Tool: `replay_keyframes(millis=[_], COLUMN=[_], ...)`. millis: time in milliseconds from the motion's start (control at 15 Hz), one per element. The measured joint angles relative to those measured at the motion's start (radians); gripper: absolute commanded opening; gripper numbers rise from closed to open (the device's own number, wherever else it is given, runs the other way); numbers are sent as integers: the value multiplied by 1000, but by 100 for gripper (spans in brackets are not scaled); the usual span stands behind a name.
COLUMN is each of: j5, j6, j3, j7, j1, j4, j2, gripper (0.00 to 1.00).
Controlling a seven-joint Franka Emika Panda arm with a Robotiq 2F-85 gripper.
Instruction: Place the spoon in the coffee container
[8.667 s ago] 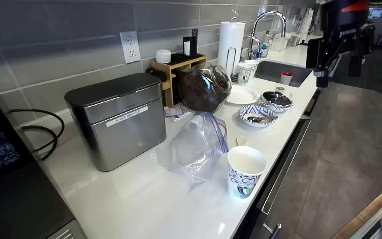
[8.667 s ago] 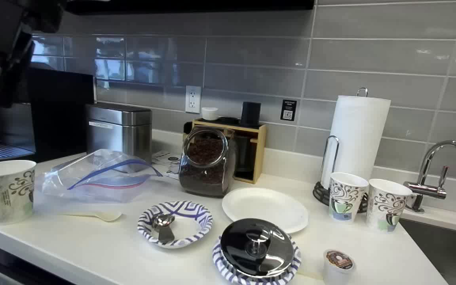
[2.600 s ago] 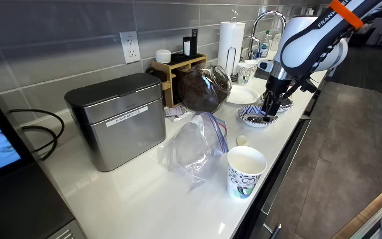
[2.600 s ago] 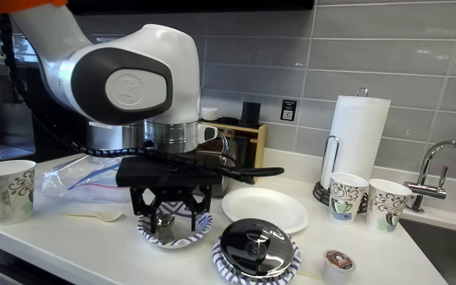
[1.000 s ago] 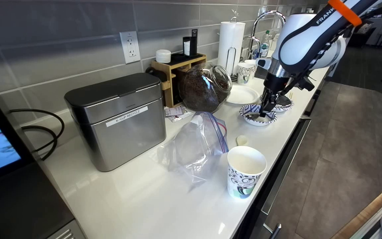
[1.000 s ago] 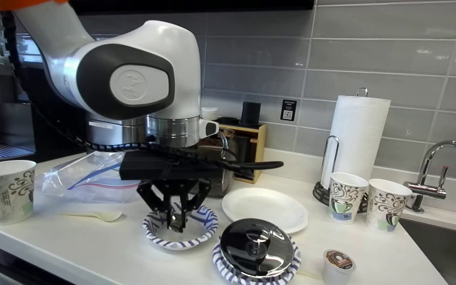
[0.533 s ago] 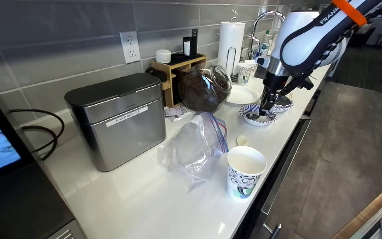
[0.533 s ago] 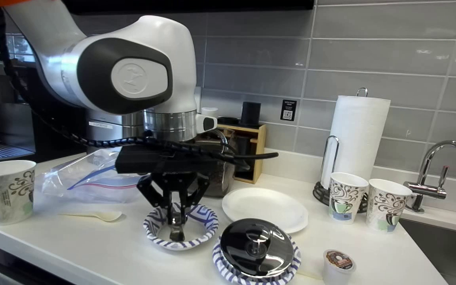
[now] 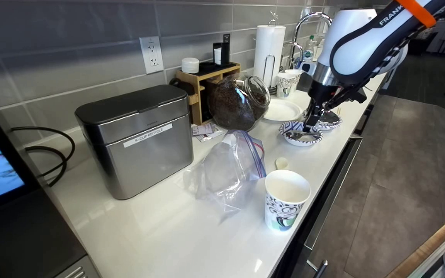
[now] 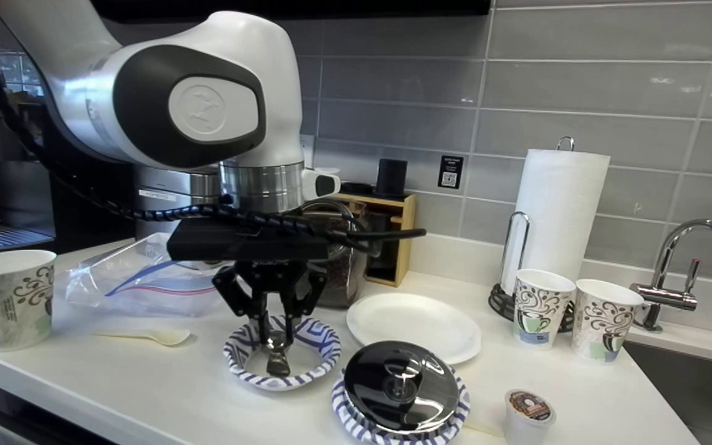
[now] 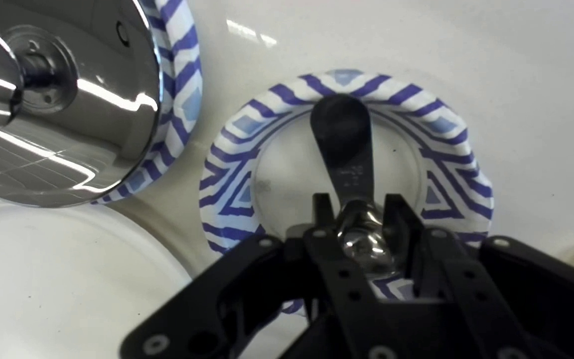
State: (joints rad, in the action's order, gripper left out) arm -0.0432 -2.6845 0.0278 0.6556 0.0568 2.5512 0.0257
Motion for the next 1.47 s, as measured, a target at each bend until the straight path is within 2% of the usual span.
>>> replay_keyframes(millis=[267,333,1467], j5=[0,0,0], j6=[0,0,-2], j3=[-2,-2,-26], j7=[1,3,80], j1=[0,0,-13], j4=[16,21,52], j2=[20,20,0], gripper=[95,100,100])
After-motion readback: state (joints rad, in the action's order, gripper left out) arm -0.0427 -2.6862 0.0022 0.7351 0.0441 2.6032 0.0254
